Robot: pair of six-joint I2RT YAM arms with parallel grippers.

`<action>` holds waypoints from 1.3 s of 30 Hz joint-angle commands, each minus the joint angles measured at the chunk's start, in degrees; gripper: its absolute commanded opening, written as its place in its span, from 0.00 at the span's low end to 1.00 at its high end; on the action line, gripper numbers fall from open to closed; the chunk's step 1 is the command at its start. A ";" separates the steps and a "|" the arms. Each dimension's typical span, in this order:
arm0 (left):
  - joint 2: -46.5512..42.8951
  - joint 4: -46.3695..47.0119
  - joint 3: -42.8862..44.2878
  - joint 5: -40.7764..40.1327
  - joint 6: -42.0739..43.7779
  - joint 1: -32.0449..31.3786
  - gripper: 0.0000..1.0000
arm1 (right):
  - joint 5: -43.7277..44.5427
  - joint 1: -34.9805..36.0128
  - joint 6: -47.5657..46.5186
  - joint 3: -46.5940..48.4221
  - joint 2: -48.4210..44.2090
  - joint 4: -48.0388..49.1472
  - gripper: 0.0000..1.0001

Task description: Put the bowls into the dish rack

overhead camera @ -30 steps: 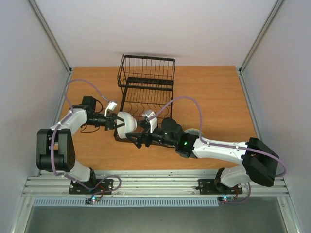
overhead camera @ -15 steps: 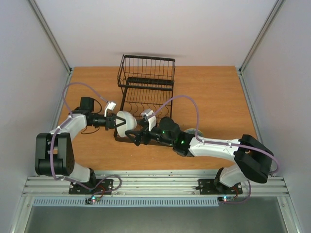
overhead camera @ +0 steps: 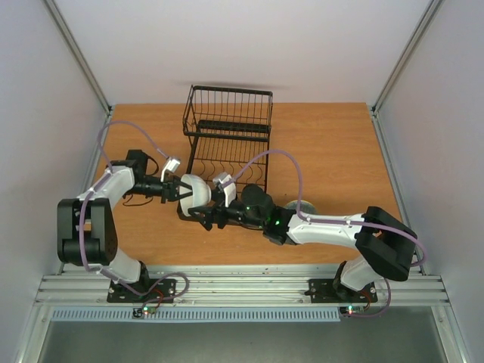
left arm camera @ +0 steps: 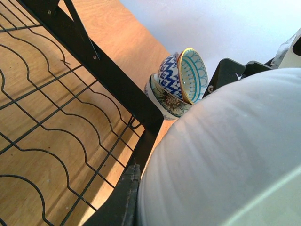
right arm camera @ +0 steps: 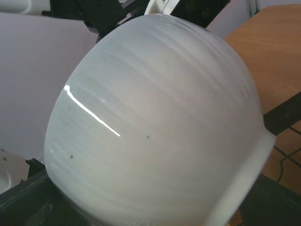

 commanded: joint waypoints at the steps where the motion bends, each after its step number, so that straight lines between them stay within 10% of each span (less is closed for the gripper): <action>1: 2.81 -15.61 3.77 7.28 15.20 -0.22 0.01 | 0.63 0.15 0.33 0.92 -0.78 1.62 0.89; 10: 9.60 -32.81 9.04 8.21 33.54 0.01 0.00 | 3.23 0.15 -0.07 0.38 -2.34 1.82 0.03; 19: 7.90 -12.94 6.74 5.49 18.36 1.26 0.00 | 14.82 0.23 -8.28 10.05 -4.78 -24.07 0.01; 23: -5.29 42.24 -10.86 -15.62 -34.25 0.82 0.00 | 22.35 0.16 -12.50 16.66 -3.14 -36.59 0.01; 33: -5.93 42.47 -10.03 -21.92 -38.97 1.55 0.16 | 39.34 0.07 -22.13 24.68 4.64 -48.74 0.01; 39: -5.49 42.85 -10.05 -20.47 -39.55 1.61 0.00 | 37.52 -0.11 -21.56 24.04 5.31 -47.34 0.01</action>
